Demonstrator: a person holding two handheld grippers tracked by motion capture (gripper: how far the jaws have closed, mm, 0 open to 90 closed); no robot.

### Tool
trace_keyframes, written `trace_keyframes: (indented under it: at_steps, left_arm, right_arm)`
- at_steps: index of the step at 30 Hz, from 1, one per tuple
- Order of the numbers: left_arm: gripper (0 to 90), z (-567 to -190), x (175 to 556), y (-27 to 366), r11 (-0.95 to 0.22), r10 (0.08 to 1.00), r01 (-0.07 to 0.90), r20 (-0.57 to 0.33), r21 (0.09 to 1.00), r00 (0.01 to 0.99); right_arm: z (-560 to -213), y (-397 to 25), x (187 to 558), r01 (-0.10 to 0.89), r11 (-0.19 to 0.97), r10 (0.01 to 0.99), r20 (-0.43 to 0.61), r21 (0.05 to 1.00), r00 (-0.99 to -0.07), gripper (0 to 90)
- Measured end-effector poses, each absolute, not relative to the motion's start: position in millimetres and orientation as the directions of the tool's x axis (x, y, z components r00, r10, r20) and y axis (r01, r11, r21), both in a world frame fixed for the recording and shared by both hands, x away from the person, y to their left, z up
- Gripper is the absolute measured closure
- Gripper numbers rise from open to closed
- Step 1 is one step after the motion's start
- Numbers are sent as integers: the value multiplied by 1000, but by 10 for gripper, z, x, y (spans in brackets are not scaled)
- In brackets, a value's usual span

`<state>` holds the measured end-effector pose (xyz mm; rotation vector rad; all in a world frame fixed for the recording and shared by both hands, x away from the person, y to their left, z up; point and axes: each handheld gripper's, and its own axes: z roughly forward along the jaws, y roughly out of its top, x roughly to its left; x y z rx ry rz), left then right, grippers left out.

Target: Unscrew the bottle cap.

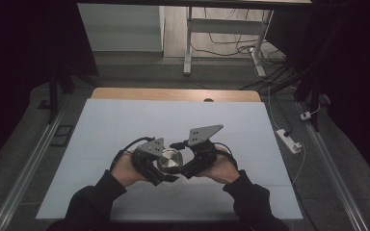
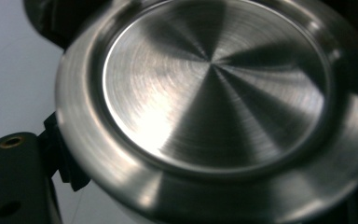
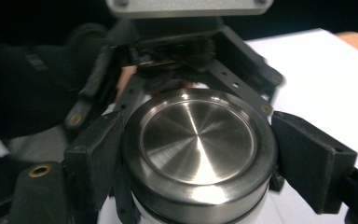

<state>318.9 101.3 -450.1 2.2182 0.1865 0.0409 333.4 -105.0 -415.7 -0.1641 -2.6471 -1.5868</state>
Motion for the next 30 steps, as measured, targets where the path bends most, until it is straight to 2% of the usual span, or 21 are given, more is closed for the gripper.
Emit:
trace_keyframes:
  at_steps: [2, 4, 5, 7, 9, 10, 11, 12, 15, 16, 20, 21, 26, 30]
  left_arm:
    - [147, -4503, 3176, 1001, -598, 119, 103, -39, 795, 992]
    - [147, -4510, 3169, 989, -599, 121, 100, -34, 795, 992]
    - [147, -4513, 3175, 992, -597, 131, 107, -35, 795, 991]
    - [147, -4515, 3191, 1007, -591, 172, 133, -36, 795, 984]
    - [147, -4511, 3201, 1016, -590, 229, 163, -29, 791, 973]
    - [147, -4508, 3207, 1018, -590, 255, 176, -26, 788, 967]
    - [147, -4507, 3209, 1017, -587, 278, 188, -23, 787, 960]
    - [147, -4506, 3207, 1013, -581, 297, 204, -28, 788, 954]
    - [147, -4498, 3209, 1011, -578, 310, 216, -33, 787, 950]
    - [147, -4497, 3206, 1010, -579, 304, 212, -33, 787, 952]
    - [147, -4483, 3185, 1002, -580, 272, 190, -32, 792, 962]
    - [147, -4476, 3179, 1001, -582, 265, 184, -29, 792, 964]
    - [147, -4466, 3171, 1010, -596, 208, 148, -26, 789, 978]
    - [147, -4462, 3152, 1009, -604, 128, 99, -27, 791, 991]
  right_arm:
    - [-4174, -1078, 3369, 95, 460, 0, 107, 883, -994, 194]
    - [-4182, -1086, 3381, 81, 458, -24, 104, 885, -994, 191]
    - [-4176, -1112, 3382, 83, 452, -14, 100, 888, -995, 109]
    - [-4160, -1124, 3383, 104, 444, 12, 110, 890, -994, 82]
    - [-4087, -1145, 3368, 171, 426, 111, 137, 888, -984, 15]
    - [-4066, -1136, 3351, 193, 432, 158, 136, 881, -978, 20]
    - [-4066, -1136, 3351, 193, 432, 158, 136, 881, -978, 20]
    - [-4041, -1097, 3311, 224, 444, 265, 112, 868, -958, 34]
    - [-4043, -1054, 3261, 212, 452, 293, 80, 867, -953, 76]
    - [-4057, -1012, 3223, 180, 458, 291, 44, 870, -956, 85]
    - [-4083, -975, 3215, 178, 468, 280, 46, 866, -959, 135]
    - [-4107, -972, 3223, 182, 468, 259, 62, 865, -964, 177]
    - [-4100, -992, 3227, 164, 467, 209, 72, 869, -975, 194]
    - [-4096, -1016, 3228, 141, 477, 136, 85, 867, -987, 194]
